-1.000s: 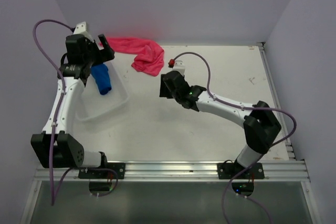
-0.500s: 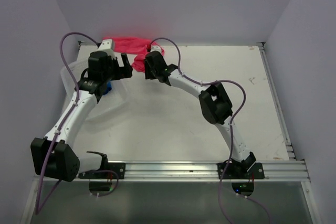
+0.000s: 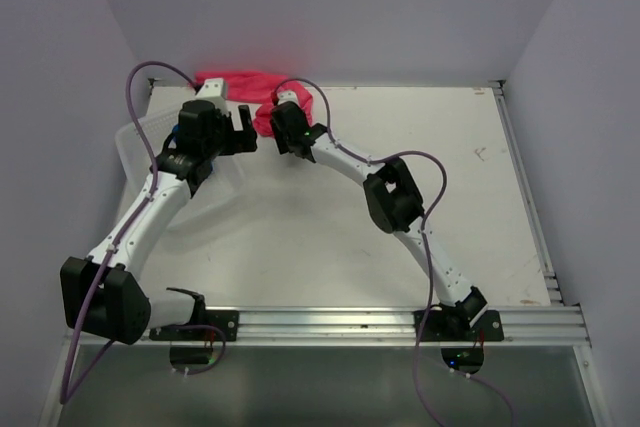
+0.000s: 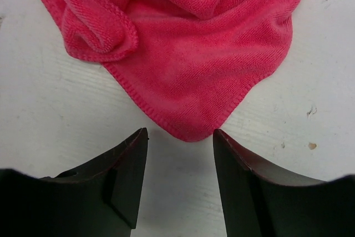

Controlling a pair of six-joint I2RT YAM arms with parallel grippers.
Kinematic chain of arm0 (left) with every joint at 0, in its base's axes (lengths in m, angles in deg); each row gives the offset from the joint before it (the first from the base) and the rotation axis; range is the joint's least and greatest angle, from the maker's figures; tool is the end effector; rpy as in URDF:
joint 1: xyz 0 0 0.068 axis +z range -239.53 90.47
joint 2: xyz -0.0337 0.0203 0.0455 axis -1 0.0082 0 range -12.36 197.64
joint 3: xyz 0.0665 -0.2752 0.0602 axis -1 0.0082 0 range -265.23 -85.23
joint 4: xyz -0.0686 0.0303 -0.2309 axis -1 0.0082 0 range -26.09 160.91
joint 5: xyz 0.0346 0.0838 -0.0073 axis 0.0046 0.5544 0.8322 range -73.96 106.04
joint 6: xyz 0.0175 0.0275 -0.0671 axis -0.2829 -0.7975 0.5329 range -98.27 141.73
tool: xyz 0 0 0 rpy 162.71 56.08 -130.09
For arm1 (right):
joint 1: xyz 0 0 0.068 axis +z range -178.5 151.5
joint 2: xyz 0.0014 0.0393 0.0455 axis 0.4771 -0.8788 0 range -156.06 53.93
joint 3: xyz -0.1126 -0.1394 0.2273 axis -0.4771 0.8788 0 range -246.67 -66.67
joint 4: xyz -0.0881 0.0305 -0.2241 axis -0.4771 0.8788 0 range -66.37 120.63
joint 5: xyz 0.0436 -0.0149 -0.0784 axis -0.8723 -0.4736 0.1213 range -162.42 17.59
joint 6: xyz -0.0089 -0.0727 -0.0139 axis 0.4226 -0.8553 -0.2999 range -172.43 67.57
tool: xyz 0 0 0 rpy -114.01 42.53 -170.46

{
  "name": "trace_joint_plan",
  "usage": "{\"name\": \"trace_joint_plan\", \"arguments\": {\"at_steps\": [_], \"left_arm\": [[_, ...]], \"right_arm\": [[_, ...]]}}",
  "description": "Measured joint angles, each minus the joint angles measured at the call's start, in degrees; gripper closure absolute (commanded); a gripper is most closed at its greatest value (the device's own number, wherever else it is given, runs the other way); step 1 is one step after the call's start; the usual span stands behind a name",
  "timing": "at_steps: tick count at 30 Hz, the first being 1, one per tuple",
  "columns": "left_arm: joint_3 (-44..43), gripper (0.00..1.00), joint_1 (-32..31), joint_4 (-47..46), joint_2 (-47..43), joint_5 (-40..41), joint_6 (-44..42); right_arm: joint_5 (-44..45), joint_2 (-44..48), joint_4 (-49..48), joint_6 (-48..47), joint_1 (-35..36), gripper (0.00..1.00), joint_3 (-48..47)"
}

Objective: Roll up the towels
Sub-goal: Move the towel to the center of the board

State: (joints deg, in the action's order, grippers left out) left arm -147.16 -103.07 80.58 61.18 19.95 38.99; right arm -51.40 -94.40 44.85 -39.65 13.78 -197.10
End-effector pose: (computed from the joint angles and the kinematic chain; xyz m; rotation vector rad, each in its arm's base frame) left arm 0.2859 -0.0644 0.3320 -0.1095 2.0704 -0.2607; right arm 0.4549 0.3834 0.1654 -0.3716 2.1716 0.1215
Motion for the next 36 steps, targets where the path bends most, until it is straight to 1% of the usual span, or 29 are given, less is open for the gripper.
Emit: {"name": "trace_joint_plan", "arguments": {"at_steps": [2,3,5,6,7,8,10,11,13,14,17,19,22,26,28,31,36], "left_arm": [[0.0,0.0,0.0,0.0,0.1,-0.1,0.0],[0.0,0.0,0.0,0.1,0.1,-0.1,0.0],[0.0,0.0,0.0,0.1,0.1,-0.2,0.0],[0.0,0.0,0.0,0.1,0.1,-0.2,0.0],[0.0,0.0,0.0,0.1,0.2,-0.2,0.0],[0.0,0.0,0.0,0.1,0.2,-0.2,-0.1],[0.0,0.0,0.0,0.1,0.3,-0.2,-0.1],[0.0,0.0,0.0,0.1,0.4,-0.2,-0.1],[0.0,0.0,0.0,0.1,0.5,-0.2,-0.2],[0.0,0.0,0.0,0.1,0.5,-0.2,-0.2],[0.0,0.0,0.0,0.1,0.5,-0.3,-0.2],[0.0,0.01,0.0,0.1,0.5,-0.4,-0.3],[0.0,0.0,0.0,0.1,0.5,-0.9,-0.3],[0.0,0.0,0.0,0.0,0.4,-1.8,-0.3],[0.0,0.0,0.0,-0.4,0.3,-2.8,-0.2],[0.0,0.0,0.0,-1.2,0.0,-4.8,0.1],[0.8,0.0,-0.2,-2.5,-0.4,-7.9,0.7]], "right_arm": [[0.1,-1.2,0.7,-0.4,-0.2,0.47,-0.7],[0.1,-1.9,1.2,-0.5,-0.4,0.51,-1.4],[0.0,-3.1,1.6,-0.5,-0.6,0.55,-3.2],[0.0,-3.3,1.7,-0.5,-0.7,0.65,-3.6],[0.0,-3.3,1.8,-0.5,-0.8,0.68,-3.7],[-0.1,-3.3,1.9,-0.4,-0.9,0.76,-3.7],[-0.2,-3.3,2.0,0.0,-1.2,0.81,-3.7],[-0.2,-3.3,2.0,0.1,-1.4,0.87,-3.7],[-0.2,-3.3,2.0,0.3,-1.8,0.93,-3.7],[-0.3,-3.3,2.0,0.3,-2.0,1.0,-3.7],[-0.3,-1.7,1.3,0.2,-2.3,1.0,-0.9],[-0.1,1.6,0.8,-0.1,-2.4,1.0,4.3],[0.9,8.1,0.8,-0.9,-2.5,1.0,13.4],[3.3,21.3,0.8,-2.2,-2.6,1.0,27.9],[4.5,29.3,0.7,-2.5,-2.6,1.0,34.6],[6.4,44.0,0.3,-2.3,-2.6,1.0,44.4],[10.0,68.3,3.2,-0.4,-2.6,1.0,56.3]]}}
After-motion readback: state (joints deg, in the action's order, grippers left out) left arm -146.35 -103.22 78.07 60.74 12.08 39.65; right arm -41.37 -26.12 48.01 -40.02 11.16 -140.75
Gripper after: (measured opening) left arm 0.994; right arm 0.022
